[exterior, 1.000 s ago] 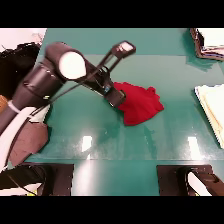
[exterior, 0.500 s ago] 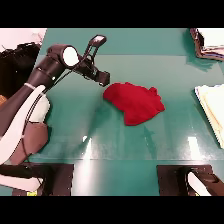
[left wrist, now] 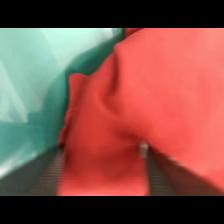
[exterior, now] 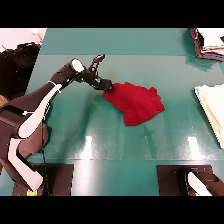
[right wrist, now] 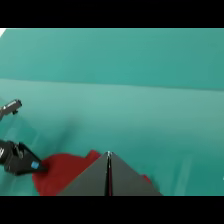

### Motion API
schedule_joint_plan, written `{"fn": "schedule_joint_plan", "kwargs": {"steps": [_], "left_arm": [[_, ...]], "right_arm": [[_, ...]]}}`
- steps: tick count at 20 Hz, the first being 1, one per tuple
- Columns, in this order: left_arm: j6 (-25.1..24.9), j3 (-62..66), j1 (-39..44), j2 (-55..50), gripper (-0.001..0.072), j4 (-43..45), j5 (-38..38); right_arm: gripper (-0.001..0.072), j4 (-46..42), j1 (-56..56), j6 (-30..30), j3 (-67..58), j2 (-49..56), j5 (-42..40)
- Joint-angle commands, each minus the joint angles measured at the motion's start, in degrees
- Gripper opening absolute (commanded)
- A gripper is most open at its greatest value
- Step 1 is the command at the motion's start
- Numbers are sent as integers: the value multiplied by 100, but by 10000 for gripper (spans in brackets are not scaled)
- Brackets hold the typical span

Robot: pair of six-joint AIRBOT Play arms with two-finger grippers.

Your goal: Fold the shirts.

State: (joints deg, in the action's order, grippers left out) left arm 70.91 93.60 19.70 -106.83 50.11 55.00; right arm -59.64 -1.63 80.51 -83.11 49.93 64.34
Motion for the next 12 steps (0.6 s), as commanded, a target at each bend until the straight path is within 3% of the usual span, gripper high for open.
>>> {"fn": "schedule_joint_plan", "kwargs": {"steps": [1,3,6,8,11,12], "left_arm": [[-179,103,-24,-107,24,-216,68],[-129,382,-24,-81,19,103,426],[321,901,-24,269,19,1451,761],[431,1093,-24,636,19,2192,826],[409,1126,-22,1078,20,2465,885],[411,1132,-22,1121,20,2459,960]], "right_arm": [[18,0,-4,2,2,238,529],[19,-98,4,2,7,396,914],[18,-354,4,76,387,546,1239],[19,-348,9,122,1102,544,1099],[31,-251,7,166,2319,595,415],[210,-17,9,164,2649,756,258]]}}
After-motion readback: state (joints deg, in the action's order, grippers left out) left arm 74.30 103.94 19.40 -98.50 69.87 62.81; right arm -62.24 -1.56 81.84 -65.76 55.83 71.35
